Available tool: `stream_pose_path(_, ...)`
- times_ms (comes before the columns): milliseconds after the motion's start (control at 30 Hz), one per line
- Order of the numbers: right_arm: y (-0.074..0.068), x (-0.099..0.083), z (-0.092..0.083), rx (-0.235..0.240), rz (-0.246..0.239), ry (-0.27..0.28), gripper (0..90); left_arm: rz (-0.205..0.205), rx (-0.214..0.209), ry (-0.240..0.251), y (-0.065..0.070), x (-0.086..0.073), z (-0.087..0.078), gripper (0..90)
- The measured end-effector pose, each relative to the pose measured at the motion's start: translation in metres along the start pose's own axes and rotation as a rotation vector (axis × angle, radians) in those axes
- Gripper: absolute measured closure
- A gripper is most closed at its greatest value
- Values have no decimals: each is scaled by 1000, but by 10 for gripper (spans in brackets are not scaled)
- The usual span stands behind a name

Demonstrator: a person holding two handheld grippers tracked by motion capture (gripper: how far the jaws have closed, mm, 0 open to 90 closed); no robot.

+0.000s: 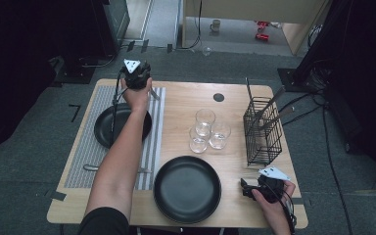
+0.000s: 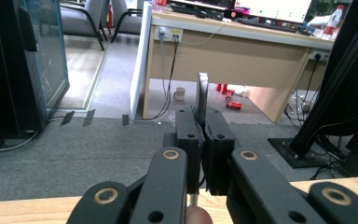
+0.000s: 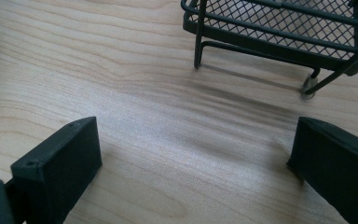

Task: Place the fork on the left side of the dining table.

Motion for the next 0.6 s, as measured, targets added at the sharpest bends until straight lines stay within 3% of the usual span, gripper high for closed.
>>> stream_pose_path(133,0,0,0,0,0,0,12,14,23,-5,-5,-2,-3,879)
stream_pose_path(333,0,0,0,0,-1,0,12,-17,32,-6,-18,-6,-9,866)
stream_pose_path(533,0,0,0,0,-1,0,12,-83,19,-8,-29,-10,-13,868)
stream_pose_path(567,0,0,0,0,-1,0,12,-139,-30,-10,-31,-9,-13,878)
stream_pose_path(600,0,0,0,0,0,0,12,-150,-33,-13,-30,-9,-13,885)
Point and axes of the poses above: each handheld gripper's, and its own axes: z roughly forward along the jaws, x roughly out of its top, y roughly to its right, the point moved 3 cm from there along z, roughly forward along the jaws, and after that the axes turned 5 degrees about -y, right-handed, at the moved point
